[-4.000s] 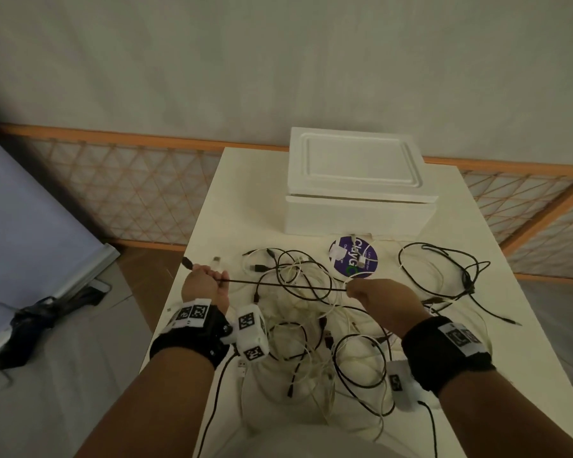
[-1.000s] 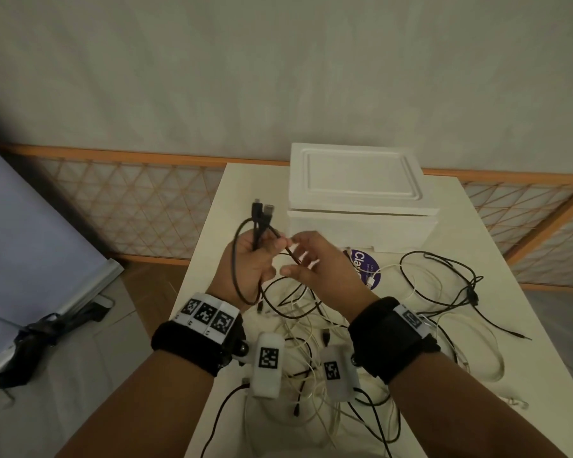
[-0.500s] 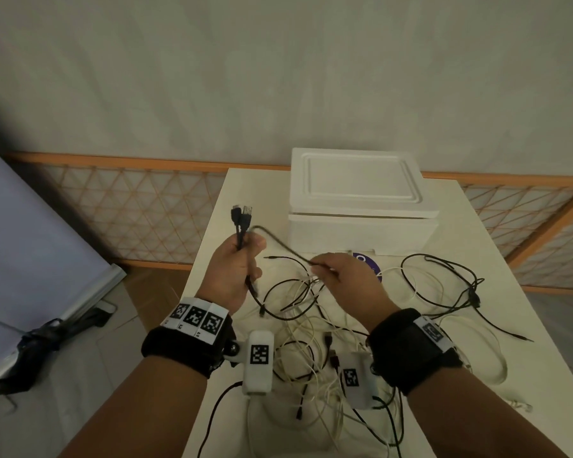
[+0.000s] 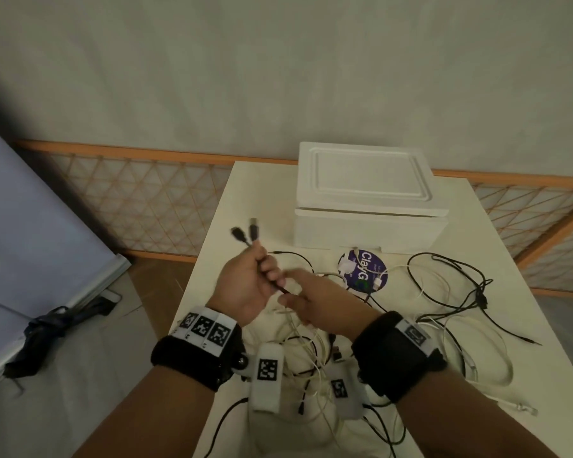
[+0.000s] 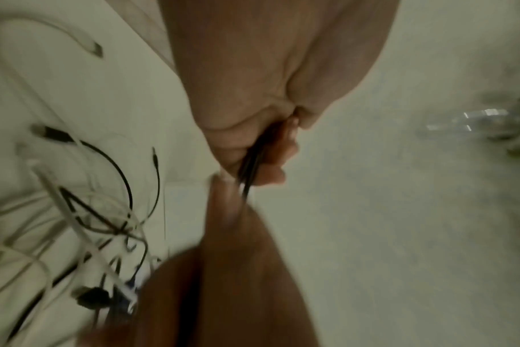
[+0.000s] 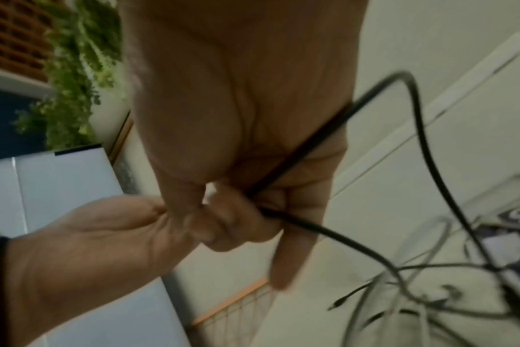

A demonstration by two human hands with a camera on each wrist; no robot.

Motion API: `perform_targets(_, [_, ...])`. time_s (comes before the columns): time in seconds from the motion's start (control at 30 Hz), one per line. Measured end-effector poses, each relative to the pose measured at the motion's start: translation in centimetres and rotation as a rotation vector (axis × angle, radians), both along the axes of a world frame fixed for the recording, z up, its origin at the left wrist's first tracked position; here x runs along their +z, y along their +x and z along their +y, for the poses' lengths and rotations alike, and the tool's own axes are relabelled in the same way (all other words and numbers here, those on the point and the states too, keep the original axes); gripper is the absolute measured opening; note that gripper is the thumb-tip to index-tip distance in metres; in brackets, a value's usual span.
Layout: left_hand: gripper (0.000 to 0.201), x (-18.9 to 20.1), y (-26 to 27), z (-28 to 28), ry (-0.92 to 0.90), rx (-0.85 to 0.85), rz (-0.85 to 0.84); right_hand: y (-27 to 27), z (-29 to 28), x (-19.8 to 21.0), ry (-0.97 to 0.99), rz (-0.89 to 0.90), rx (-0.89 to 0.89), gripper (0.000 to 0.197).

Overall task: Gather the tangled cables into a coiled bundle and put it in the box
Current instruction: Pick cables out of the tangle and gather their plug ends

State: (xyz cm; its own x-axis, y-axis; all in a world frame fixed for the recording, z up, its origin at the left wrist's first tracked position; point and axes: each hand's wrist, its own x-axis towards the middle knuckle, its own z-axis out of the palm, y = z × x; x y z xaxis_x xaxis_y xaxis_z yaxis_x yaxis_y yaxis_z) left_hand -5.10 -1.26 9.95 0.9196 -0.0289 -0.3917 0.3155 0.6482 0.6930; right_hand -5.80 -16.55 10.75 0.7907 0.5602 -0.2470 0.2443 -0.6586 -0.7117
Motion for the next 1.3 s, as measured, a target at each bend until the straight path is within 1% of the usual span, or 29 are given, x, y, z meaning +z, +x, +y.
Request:
perform_targets(0.03, [0.035, -0.5, 0.1, 1.6, -0.061, 0.077, 0.007, 0.2, -0.6, -0.3, -0.085, -0.061, 0.045, 0.033])
perform_targets(0.07, [0.035, -1.2, 0.2, 3.3, -0.107, 0.157, 0.024, 0.5, -1.4, -0.7, -0.141, -0.108, 0.078, 0.029])
perform_targets(0.13, [0.036, -2.9, -0.2, 6.6, -0.160, 0.312, 0.079, 0.9, -3.2, -1.4, -0.196, -0.171, 0.080, 0.032])
perform_targets(0.2, [0.038, -4.2, -0.9, 9.3, -0.181, 0.440, 0.140, 1.6, -4.8, -1.9, -0.291, -0.256, 0.030, 0.037])
perform_targets(0.27, [0.040, -5.0, -1.4, 11.3, -0.184, 0.524, 0.190, 2.3, -6.2, -2.3, -0.382, -0.340, -0.057, 0.043])
perform_targets(0.3, [0.040, -5.5, -1.6, 12.0, -0.178, 0.549, 0.216, 2.7, -6.6, -2.4, -0.390, -0.325, -0.100, 0.046])
perform_targets(0.33, [0.038, -5.9, -1.8, 12.4, -0.151, 0.553, 0.242, 3.0, -6.7, -2.6, -0.416, -0.273, -0.109, 0.048])
perform_targets(0.37, [0.037, -6.3, -1.9, 12.5, -0.112, 0.531, 0.261, 3.2, -6.5, -2.9, -0.485, -0.213, -0.070, 0.049])
perform_targets(0.4, [0.037, -6.6, -2.0, 12.2, -0.079, 0.473, 0.273, 3.5, -6.1, -3.4, -0.590, -0.192, 0.012, 0.045])
perform_targets(0.43, [0.040, -7.0, -2.1, 11.5, -0.059, 0.391, 0.283, 3.8, -5.5, -3.9, -0.678, -0.224, 0.087, 0.038])
perform_targets(0.47, [0.042, -7.2, -2.3, 10.6, -0.050, 0.307, 0.298, 4.2, -4.6, -4.3, -0.721, -0.299, 0.134, 0.028])
perform_targets(0.5, [0.040, -7.4, -2.4, 9.6, -0.035, 0.237, 0.310, 4.7, -3.6, -4.5, -0.710, -0.375, 0.152, 0.023])
perform_targets(0.53, [0.036, -7.5, -2.5, 8.7, -0.016, 0.194, 0.317, 5.4, -2.5, -5.0, -0.644, -0.409, 0.138, 0.022])
perform_targets(0.6, [0.029, -7.8, -2.4, 7.1, 0.011, 0.173, 0.332, 7.4, -0.1, -5.9, -0.506, -0.390, 0.116, 0.029])
perform_targets(0.63, [0.028, -8.0, -2.3, 6.5, 0.017, 0.172, 0.341, 8.4, 1.1, -6.6, -0.473, -0.369, 0.119, 0.034])
perform_targets(0.67, [0.028, -8.2, -2.3, 6.0, 0.023, 0.173, 0.350, 9.2, 2.2, -7.4, -0.476, -0.353, 0.137, 0.039])
perform_targets(0.73, [0.025, -8.7, -2.2, 5.1, 0.044, 0.180, 0.371, 10.5, 3.5, -9.0, -0.576, -0.359, 0.206, 0.041])
perform_targets(0.8, [0.023, -9.0, -2.0, 4.6, 0.057, 0.179, 0.386, 11.1, 3.6, -10.5, -0.693, -0.344, 0.262, 0.033])
perform_targets(0.83, [0.021, -9.0, -1.9, 4.6, 0.056, 0.184, 0.390, 11.3, 3.3, -11.1, -0.721, -0.334, 0.266, 0.029])
perform_targets(0.87, [0.020, -9.0, -1.7, 4.6, 0.048, 0.193, 0.393, 11.5, 3.1, -11.5, -0.710, -0.328, 0.251, 0.025])
perform_targets(0.9, [0.019, -8.9, -1.6, 4.6, 0.041, 0.201, 0.395, 11.6, 2.9, -11.6, -0.656, -0.311, 0.215, 0.024])
perform_targets(0.93, [0.019, -8.8, -1.4, 4.5, 0.035, 0.210, 0.393, 11.7, 2.7, -11.4, -0.555, -0.281, 0.143, 0.024])
perform_targets(1.0, [0.021, -8.5, -1.1, 4.3, 0.036, 0.229, 0.367, 11.7, 2.3, -10.1, -0.291, -0.248, -0.063, 0.024])
perform_targets(1.03, [0.022, -8.3, -1.0, 4.0, 0.034, 0.235, 0.348, 11.5, 2.1, -9.1, -0.184, -0.268, -0.152, 0.023])
perform_targets(1.1, [0.023, -7.3, -0.5, 3.2, 0.019, 0.232, 0.304, 10.8, 1.7, -7.0, -0.051, -0.318, -0.246, 0.022])
perform_targets(1.2, [0.022, -5.4, 0.4, 1.5, 0.012, 0.207, 0.233, 9.0, 1.3, -4.2, 0.041, -0.348, -0.247, 0.019])
perform_targets(1.3, [0.014, -3.6, 0.9, -0.4, 0.023, 0.143, 0.092, 6.9, 1.2, -3.1, 0.064, -0.401, -0.216, 0.018])
